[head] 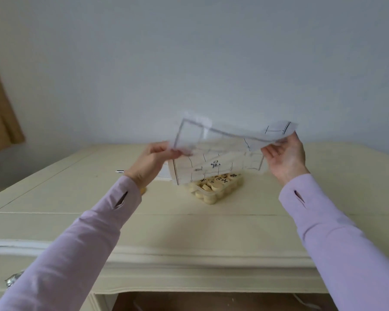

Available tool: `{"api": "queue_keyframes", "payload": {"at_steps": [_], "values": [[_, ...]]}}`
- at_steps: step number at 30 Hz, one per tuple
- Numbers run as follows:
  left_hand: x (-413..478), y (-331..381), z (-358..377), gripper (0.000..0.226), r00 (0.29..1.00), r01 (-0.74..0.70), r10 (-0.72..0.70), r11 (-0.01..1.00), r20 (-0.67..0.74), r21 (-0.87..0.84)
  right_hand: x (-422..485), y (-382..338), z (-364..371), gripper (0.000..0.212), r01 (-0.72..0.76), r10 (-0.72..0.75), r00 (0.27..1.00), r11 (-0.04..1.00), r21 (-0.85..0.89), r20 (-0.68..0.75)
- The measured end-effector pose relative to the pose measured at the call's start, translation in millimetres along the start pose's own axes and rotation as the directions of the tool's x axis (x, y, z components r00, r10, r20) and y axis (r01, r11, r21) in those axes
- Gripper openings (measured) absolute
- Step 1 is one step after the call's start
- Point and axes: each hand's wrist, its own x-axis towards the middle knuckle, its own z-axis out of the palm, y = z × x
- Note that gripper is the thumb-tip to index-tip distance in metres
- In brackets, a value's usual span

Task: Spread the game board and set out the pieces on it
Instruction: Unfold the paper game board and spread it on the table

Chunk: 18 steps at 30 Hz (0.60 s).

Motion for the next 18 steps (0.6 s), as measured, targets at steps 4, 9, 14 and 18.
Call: {"api": "queue_keyframes", "payload": {"at_steps": [4,9,14,18], "values": [[-12.1,-8.2,13.1,0.021,0.928,0.111,-0.161,0.980,0.337,0.164,-4.7,-5.6,-18.6,0.076,-0.178,0.166,0.984,0.959,-0.222,-0.072],[-10.8,-12.4,16.3,0.056,0.814,0.243,-0.313,0.949,0.489,0.202,-3.7,-15.2,-41.5,0.085,-0.307,0.295,0.952,0.899,-0.311,-0.086],[16.5,-31.4,24.9,0.067,0.914,0.405,-0.363,0.804,-0.179,0.436,-6.5,-26.3,-64.0,0.014,-0.243,0.232,0.967,0.726,-0.644,-0.103],[26.1,-48.1,34.1,0.099,0.848,0.525,-0.439,0.769,-0.296,0.365,-14.3,-32.3,-68.3,0.014,-0.338,0.308,0.937,0.685,-0.645,-0.164]]}}
